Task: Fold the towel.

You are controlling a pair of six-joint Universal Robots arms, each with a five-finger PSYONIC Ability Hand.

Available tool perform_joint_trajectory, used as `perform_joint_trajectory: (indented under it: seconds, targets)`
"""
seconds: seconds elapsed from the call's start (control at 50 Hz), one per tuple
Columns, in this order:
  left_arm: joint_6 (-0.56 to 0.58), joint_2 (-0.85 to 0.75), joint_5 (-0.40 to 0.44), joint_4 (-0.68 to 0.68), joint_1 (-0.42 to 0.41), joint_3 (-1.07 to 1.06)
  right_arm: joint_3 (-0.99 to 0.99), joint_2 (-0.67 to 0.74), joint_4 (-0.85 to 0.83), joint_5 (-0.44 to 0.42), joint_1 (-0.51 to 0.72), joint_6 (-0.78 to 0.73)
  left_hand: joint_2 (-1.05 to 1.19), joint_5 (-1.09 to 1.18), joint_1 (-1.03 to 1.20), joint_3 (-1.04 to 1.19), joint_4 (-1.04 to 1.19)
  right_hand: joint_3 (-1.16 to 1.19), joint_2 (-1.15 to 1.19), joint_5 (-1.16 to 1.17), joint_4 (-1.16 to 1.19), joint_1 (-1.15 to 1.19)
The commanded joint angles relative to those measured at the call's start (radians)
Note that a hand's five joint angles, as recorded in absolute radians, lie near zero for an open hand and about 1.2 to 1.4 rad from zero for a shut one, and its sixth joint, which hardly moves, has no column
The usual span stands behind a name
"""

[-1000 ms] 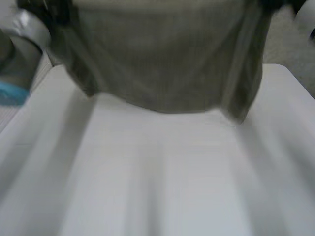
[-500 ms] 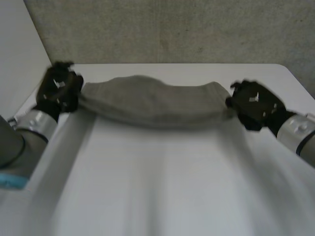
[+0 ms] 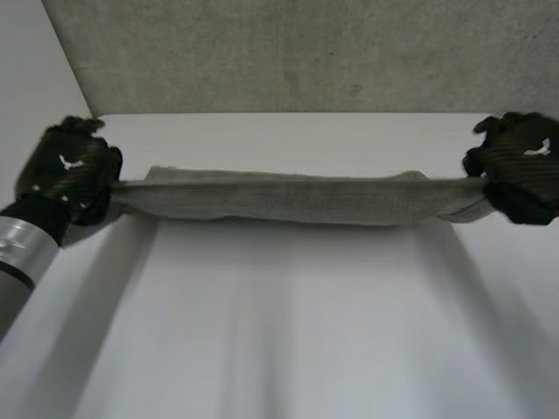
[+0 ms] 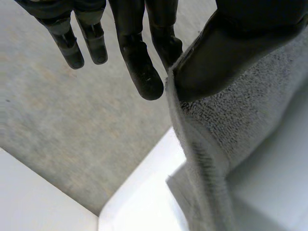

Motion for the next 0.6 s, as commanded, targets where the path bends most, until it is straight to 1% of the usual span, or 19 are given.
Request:
perform_joint_trajectory:
  seconds: [0.02, 0.04, 0.06, 0.08, 0.1, 0.12, 0.14, 0.16, 0.18, 0.2, 0.24, 0.26, 0.3, 0.36, 0.42, 0.46, 0.48, 0.52, 0.6]
  targets:
    - [-0.089, -0.025, 0.068, -0.028, -0.01, 0.079, -0.076, 0.162, 0.009, -0.085, -0.039, -0.009, 0.045, 0.061, 0.095, -0.058, -0.066, -0.053, 0.091, 0.053, -0.076, 0.07]
    - [-0.089, -0.025, 0.068, -0.028, -0.01, 0.08, -0.077, 0.163, 0.009, -0.085, -0.039, -0.009, 0.045, 0.061, 0.095, -0.058, -0.066, -0.053, 0.091, 0.053, -0.076, 0.07]
    - [-0.089, -0.106, 0.069, -0.027, -0.013, 0.105, -0.116, 0.229, 0.009, -0.073, -0.02, -0.009, 0.045, 0.061, 0.095, -0.058, -0.066, -0.053, 0.091, 0.053, -0.076, 0.07]
    - [-0.089, -0.106, 0.07, -0.027, -0.013, 0.106, -0.153, 0.288, 0.012, -0.047, 0.004, -0.011, 0.045, 0.061, 0.095, -0.058, -0.066, -0.053, 0.091, 0.053, -0.076, 0.07]
    - [-0.086, -0.188, 0.057, -0.028, -0.024, 0.148, -0.153, 0.288, 0.012, -0.047, 0.004, -0.011, 0.045, 0.061, 0.095, -0.058, -0.066, -0.053, 0.091, 0.053, -0.076, 0.07]
    - [-0.083, -0.268, 0.053, -0.039, -0.044, 0.199, -0.188, 0.342, 0.013, -0.013, 0.036, -0.017, 0.045, 0.061, 0.095, -0.058, -0.066, -0.053, 0.091, 0.053, -0.076, 0.07]
    - [-0.083, -0.269, 0.053, -0.039, -0.044, 0.199, -0.227, 0.397, 0.006, 0.019, 0.071, -0.028, 0.045, 0.061, 0.095, -0.058, -0.066, -0.053, 0.091, 0.053, -0.076, 0.07]
    - [-0.083, -0.345, 0.048, -0.04, -0.065, 0.248, -0.227, 0.397, 0.006, 0.019, 0.072, -0.028, 0.045, 0.061, 0.095, -0.058, -0.066, -0.053, 0.091, 0.053, -0.076, 0.07]
    - [-0.081, -0.411, 0.037, -0.04, -0.084, 0.292, -0.268, 0.446, 0.004, 0.048, 0.104, -0.04, 0.045, 0.061, 0.095, -0.058, -0.066, -0.053, 0.091, 0.053, -0.076, 0.07]
    - [-0.081, -0.412, 0.037, -0.04, -0.084, 0.293, -0.268, 0.446, 0.004, 0.048, 0.104, -0.04, 0.045, 0.061, 0.095, -0.058, -0.066, -0.053, 0.091, 0.053, -0.076, 0.07]
    - [-0.08, -0.511, 0.022, -0.04, -0.085, 0.369, -0.36, 0.55, 0.004, 0.1, 0.141, -0.065, 0.045, 0.061, 0.095, -0.058, -0.066, -0.053, 0.091, 0.053, -0.076, 0.07]
    - [-0.08, -0.511, 0.022, -0.04, -0.085, 0.37, -0.36, 0.551, 0.004, 0.1, 0.141, -0.065, 0.045, 0.061, 0.095, -0.058, -0.066, -0.053, 0.091, 0.053, -0.076, 0.07]
    - [-0.079, -0.579, 0.017, -0.034, -0.088, 0.434, -0.428, 0.63, 0.0, 0.122, 0.153, -0.063, 0.045, 0.061, 0.095, -0.058, -0.066, -0.053, 0.091, 0.053, -0.076, 0.07]
    - [-0.078, -0.608, 0.017, -0.033, -0.093, 0.466, -0.483, 0.693, -0.023, 0.14, 0.164, -0.059, 0.045, 0.061, 0.095, -0.058, -0.066, -0.053, 0.091, 0.053, -0.076, 0.07]
    - [-0.076, -0.674, 0.02, -0.039, -0.095, 0.544, -0.505, 0.719, -0.039, 0.153, 0.173, -0.055, 0.045, 0.061, 0.095, -0.058, -0.066, -0.053, 0.091, 0.053, -0.076, 0.07]
    - [-0.075, -0.74, 0.02, -0.042, -0.098, 0.621, -0.547, 0.773, -0.082, 0.2, 0.197, -0.042, 0.045, 0.061, 0.095, -0.058, -0.066, -0.053, 0.091, 0.053, -0.076, 0.07]
    - [-0.075, -0.74, 0.02, -0.042, -0.098, 0.621, -0.548, 0.773, -0.082, 0.2, 0.198, -0.042, 0.045, 0.061, 0.095, -0.058, -0.066, -0.053, 0.091, 0.053, -0.076, 0.07]
    - [-0.072, -0.774, 0.019, -0.048, -0.098, 0.658, -0.577, 0.814, -0.143, 0.251, 0.216, -0.025, 0.045, 0.061, 0.095, -0.058, -0.066, -0.053, 0.091, 0.053, -0.076, 0.07]
    - [-0.067, -0.853, 0.013, -0.091, -0.099, 0.756, -0.592, 0.848, -0.208, 0.272, 0.222, -0.009, 0.045, 0.061, 0.095, -0.058, -0.066, -0.053, 0.091, 0.053, -0.076, 0.07]
